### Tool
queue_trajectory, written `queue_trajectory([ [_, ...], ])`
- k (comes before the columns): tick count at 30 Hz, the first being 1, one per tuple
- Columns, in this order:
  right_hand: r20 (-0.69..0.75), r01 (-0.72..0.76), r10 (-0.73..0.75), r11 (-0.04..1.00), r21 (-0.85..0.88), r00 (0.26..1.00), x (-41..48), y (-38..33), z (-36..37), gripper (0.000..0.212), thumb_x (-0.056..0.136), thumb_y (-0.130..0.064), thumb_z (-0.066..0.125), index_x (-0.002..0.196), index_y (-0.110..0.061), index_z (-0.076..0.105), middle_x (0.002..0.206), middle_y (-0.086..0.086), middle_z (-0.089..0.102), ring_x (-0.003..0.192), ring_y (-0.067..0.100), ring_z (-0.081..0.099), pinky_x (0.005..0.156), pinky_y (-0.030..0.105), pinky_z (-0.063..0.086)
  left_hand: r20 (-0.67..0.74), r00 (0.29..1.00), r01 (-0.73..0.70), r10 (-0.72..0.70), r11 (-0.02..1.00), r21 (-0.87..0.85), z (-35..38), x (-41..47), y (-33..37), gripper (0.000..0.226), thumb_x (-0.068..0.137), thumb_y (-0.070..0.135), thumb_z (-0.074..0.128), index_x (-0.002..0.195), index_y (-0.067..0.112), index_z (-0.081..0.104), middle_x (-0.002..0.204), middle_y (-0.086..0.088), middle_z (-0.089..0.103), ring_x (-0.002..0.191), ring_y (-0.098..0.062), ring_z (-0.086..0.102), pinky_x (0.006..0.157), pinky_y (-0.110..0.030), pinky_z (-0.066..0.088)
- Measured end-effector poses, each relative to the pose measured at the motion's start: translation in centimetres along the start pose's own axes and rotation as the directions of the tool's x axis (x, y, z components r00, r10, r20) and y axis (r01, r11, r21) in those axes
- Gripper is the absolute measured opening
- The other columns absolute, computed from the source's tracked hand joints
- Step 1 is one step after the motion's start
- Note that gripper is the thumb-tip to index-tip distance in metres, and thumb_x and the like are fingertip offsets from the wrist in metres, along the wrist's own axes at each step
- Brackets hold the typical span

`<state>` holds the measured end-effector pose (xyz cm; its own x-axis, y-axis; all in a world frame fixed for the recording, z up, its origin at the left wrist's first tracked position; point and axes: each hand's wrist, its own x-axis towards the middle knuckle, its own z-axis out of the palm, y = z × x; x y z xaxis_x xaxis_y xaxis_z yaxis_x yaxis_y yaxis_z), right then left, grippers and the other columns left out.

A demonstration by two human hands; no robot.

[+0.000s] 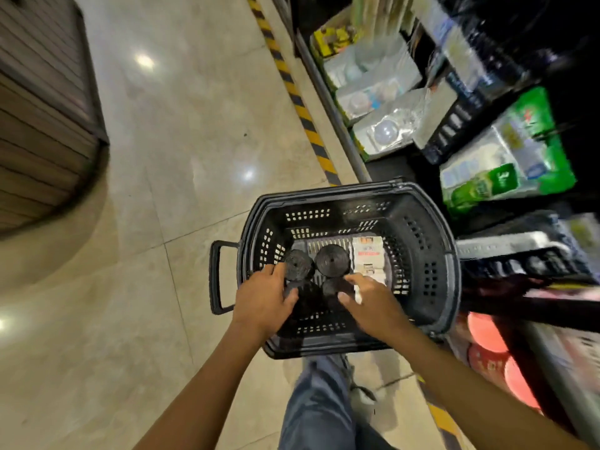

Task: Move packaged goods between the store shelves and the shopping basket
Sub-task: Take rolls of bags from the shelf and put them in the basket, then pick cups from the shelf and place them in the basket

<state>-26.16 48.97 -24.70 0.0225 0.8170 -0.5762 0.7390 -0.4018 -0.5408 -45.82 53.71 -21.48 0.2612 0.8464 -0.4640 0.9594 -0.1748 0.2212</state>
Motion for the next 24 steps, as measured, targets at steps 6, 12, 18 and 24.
queue_trajectory([
  [6, -0.171, 0.031, -0.026, 0.999, 0.030, 0.985, -12.2, 0.2, -7.8, 0.047, 0.094, -0.038, 0.051, 0.136, -0.019, 0.044, 0.136, 0.005, 0.051, 0.122, 0.025, 0.049, 0.099, 0.033, 0.039, -0.054, 0.985, -0.163, 0.165, 0.986, 0.043, -5.0, -8.3, 9.1, 0.052, 0.094, 0.047, 0.045, 0.138, 0.022, 0.036, 0.132, -0.004, 0.052, 0.120, -0.024, 0.051, 0.093, -0.037, 0.045],
  [12, -0.400, 0.012, 0.030, 0.995, 0.104, 0.916, -23.9, 1.8, -13.2, 0.043, 0.093, -0.036, 0.054, 0.131, -0.017, 0.049, 0.128, 0.005, 0.057, 0.117, 0.023, 0.053, 0.092, 0.033, 0.043, -0.078, 0.914, -0.397, 0.397, 0.918, 0.025, -8.9, -14.1, 17.7, 0.051, 0.094, 0.044, 0.045, 0.139, 0.022, 0.037, 0.135, -0.004, 0.051, 0.121, -0.023, 0.050, 0.093, -0.035, 0.043],
  [18, -0.612, -0.070, 0.198, 0.971, 0.227, 0.766, -33.7, 4.9, -15.5, 0.039, 0.091, -0.037, 0.054, 0.126, -0.019, 0.055, 0.124, -0.001, 0.060, 0.116, 0.019, 0.056, 0.091, 0.028, 0.041, -0.072, 0.757, -0.645, 0.649, 0.761, 0.077, -10.7, -17.5, 25.9, 0.048, 0.093, 0.046, 0.046, 0.136, 0.026, 0.040, 0.131, 0.002, 0.053, 0.116, -0.019, 0.053, 0.090, -0.033, 0.045],
  [24, -0.692, -0.200, 0.455, 0.885, 0.420, 0.560, -42.0, 7.7, -15.6, 0.039, 0.092, -0.031, 0.056, 0.128, -0.017, 0.051, 0.129, 0.002, 0.057, 0.119, 0.017, 0.053, 0.095, 0.028, 0.040, 0.034, 0.529, -0.849, 0.848, 0.527, 0.039, -10.8, -20.7, 33.3, 0.050, 0.093, 0.041, 0.050, 0.139, 0.025, 0.039, 0.135, 0.002, 0.050, 0.122, -0.018, 0.049, 0.098, -0.030, 0.038],
])
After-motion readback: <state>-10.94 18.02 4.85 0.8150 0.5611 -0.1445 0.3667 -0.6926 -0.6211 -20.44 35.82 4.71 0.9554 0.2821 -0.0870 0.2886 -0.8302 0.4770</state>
